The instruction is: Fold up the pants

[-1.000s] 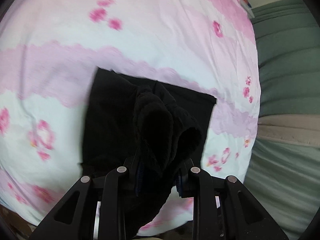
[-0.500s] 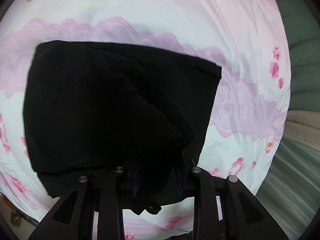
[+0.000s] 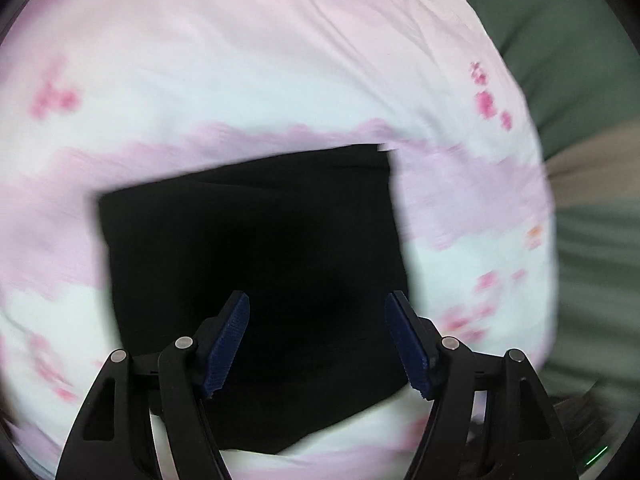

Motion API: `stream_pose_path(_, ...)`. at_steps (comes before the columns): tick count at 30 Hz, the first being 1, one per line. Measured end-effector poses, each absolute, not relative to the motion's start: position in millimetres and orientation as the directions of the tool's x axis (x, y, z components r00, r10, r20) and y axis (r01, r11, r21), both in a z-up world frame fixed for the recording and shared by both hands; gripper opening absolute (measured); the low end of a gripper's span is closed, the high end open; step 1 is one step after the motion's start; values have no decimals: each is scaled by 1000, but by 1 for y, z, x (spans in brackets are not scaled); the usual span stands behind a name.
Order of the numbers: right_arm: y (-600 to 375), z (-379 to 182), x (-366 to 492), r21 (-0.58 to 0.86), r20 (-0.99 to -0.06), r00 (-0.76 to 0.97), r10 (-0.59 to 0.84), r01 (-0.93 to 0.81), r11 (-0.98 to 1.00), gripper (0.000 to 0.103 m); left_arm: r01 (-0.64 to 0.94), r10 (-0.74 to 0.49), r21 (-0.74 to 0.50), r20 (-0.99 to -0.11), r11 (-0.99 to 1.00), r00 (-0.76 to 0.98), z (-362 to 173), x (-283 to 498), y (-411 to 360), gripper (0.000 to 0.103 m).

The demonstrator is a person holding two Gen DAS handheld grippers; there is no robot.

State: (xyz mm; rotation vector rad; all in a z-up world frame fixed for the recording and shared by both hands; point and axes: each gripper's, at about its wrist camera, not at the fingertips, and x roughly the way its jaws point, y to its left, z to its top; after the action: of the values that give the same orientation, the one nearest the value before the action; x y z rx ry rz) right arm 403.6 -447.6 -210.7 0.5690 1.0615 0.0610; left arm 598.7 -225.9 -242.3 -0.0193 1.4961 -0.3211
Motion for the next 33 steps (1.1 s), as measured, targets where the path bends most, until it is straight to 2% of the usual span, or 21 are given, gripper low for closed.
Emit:
stream_pose_path(2,-432,-223,411,500,-791,484,374,160,851,67,284,-96,-62,-990,957,108,-243,575,-207,69)
stream_pose_path(5,-416,-246,420,550,-778,440,449,131,825,67,385,-4,67,-983,921,182,-250,539,-194,69)
stream_pose_path(9,-396,-288,429,625,-756,384,529,185,759,67,411,54,146,-972,900,228,-265,505,-188,69)
stream_pose_path(15,-380,-338,431,705,-709,335,621,336,624,68,299,-27,3,-995,954,97,-289,491,-170,69)
stream_pose_path(20,-375,-352,440,703,-711,375,595,362,612,67,294,-42,-7,-993,956,114,-287,491,-163,69)
stream_pose_path(22,-376,-359,444,702,-713,380,590,393,594,75,300,-47,-5,-990,954,132,-283,492,-163,69)
stream_pose_path(30,-369,-372,449,726,-687,462,561,472,499,89,301,-91,-50,-988,952,123,-275,494,-166,69)
stream_pose_path(32,-374,-373,449,733,-679,480,556,494,468,88,306,-96,-55,-988,950,121,-269,494,-171,69)
stream_pose_path(33,-377,-375,448,736,-674,490,553,511,444,80,309,-95,-54,-988,950,120,-268,492,-171,69)
